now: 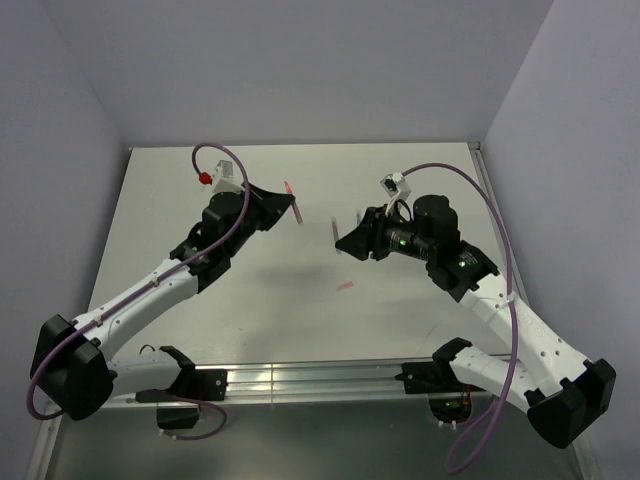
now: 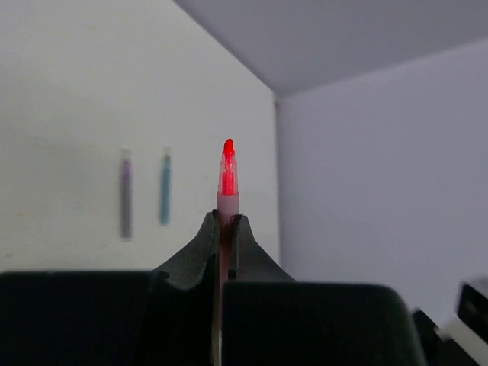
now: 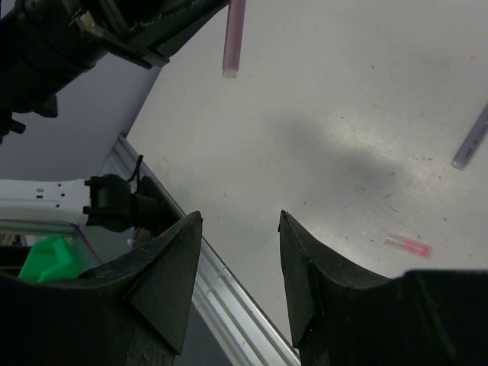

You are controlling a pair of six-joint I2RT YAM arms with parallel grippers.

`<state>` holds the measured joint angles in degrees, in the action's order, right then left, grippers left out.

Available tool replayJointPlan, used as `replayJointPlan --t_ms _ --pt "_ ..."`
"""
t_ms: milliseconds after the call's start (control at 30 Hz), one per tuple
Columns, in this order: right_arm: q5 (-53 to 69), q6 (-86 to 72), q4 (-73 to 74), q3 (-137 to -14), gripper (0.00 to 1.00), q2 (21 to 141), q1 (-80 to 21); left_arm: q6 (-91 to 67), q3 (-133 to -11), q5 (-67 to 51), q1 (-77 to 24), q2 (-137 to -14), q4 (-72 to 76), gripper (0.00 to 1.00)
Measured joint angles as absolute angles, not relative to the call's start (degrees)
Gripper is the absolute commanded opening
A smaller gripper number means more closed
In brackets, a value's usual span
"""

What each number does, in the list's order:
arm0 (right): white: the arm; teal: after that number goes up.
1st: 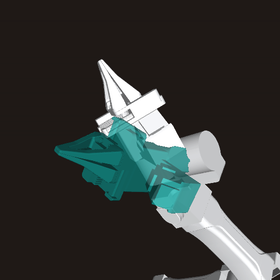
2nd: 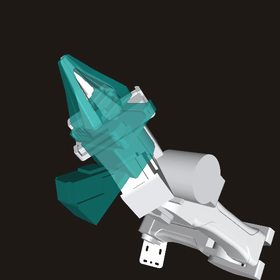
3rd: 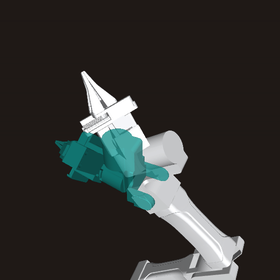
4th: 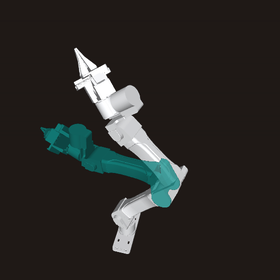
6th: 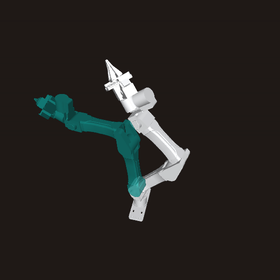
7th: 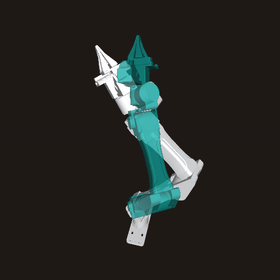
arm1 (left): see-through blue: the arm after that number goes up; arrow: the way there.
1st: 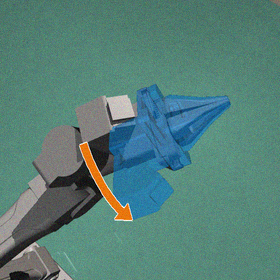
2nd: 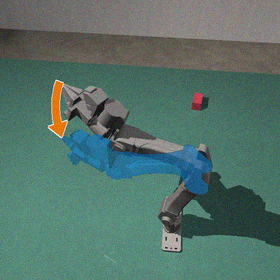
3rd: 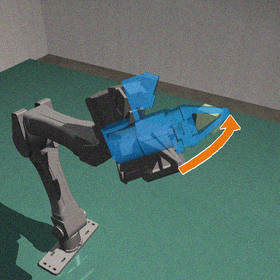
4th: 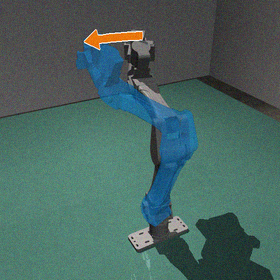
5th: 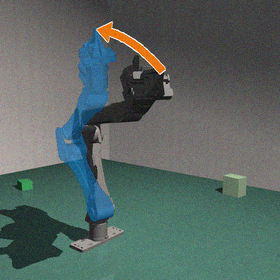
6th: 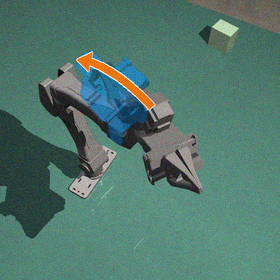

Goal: Insert the pens into the pen caps

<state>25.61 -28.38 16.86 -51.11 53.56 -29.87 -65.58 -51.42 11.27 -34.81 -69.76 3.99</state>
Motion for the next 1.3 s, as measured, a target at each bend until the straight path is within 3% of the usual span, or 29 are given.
replayJointPlan --t_ms 467,900,1300 --pt "30.09 -33.91 7.25 -52.97 0.53 57.84 -29.87 -60.10 -45.23 0.84 -42.89 -66.72 25.10 0.00" --pt "31.03 -35.57 5.65 -53.71 0.52 59.37 -29.87 -59.11 -45.23 -1.72 -45.71 -67.18 29.58 0.00" --pt "32.14 -37.56 4.84 -53.71 0.43 59.37 -29.87 -58.61 -46.78 -1.65 -48.23 -70.74 32.05 0.00"
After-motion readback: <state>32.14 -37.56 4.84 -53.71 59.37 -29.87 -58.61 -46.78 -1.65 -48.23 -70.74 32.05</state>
